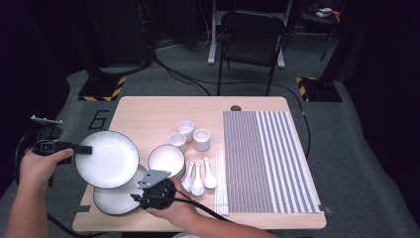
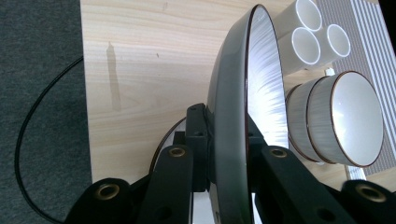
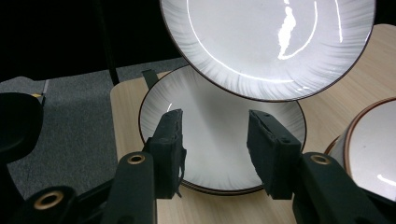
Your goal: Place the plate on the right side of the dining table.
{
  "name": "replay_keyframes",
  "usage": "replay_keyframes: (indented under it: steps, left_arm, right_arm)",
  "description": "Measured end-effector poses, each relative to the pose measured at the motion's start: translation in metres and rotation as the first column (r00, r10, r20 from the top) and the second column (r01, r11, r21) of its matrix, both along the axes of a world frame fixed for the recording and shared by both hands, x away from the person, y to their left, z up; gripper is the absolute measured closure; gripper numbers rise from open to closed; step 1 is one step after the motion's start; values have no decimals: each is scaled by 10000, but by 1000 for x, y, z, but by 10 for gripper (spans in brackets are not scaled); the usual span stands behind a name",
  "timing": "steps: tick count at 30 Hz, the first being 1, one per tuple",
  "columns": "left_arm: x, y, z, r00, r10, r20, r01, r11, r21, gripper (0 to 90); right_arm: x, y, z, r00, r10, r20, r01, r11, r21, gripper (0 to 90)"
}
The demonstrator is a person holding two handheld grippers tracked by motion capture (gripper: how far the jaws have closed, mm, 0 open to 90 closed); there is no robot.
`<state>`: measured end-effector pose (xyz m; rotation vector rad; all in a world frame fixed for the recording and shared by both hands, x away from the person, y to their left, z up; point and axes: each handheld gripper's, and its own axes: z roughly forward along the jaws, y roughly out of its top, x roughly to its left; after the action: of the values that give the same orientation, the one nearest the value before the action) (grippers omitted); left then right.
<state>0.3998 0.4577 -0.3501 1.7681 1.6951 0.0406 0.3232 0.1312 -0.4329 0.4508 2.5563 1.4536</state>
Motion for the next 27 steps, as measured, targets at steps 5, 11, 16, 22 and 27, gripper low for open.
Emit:
replay_keyframes:
  steps: [5,11,16,22,27]
  left_arm:
    - [1,-2,7,10000,-12,50,12,10000,-55,801]
    - [5,-3,13,10000,-52,36,52,9999,-129,801]
    - [9,-5,15,9998,-152,93,153,9998,-89,801]
    - [12,-7,16,9999,-61,90,63,9997,-215,801]
    - [13,-6,17,9999,-104,-7,104,9998,-145,802]
  right_arm:
    - [4,-4,7,10000,-73,15,73,10000,57,549]
    - [10,-10,13,9997,-247,-73,248,9997,83,542]
    - [13,-14,16,9992,-352,-175,353,9993,81,542]
    - [17,-19,18,9987,-458,-223,458,9990,2,538]
    - [20,-23,19,9982,-561,-212,561,9984,5,538]
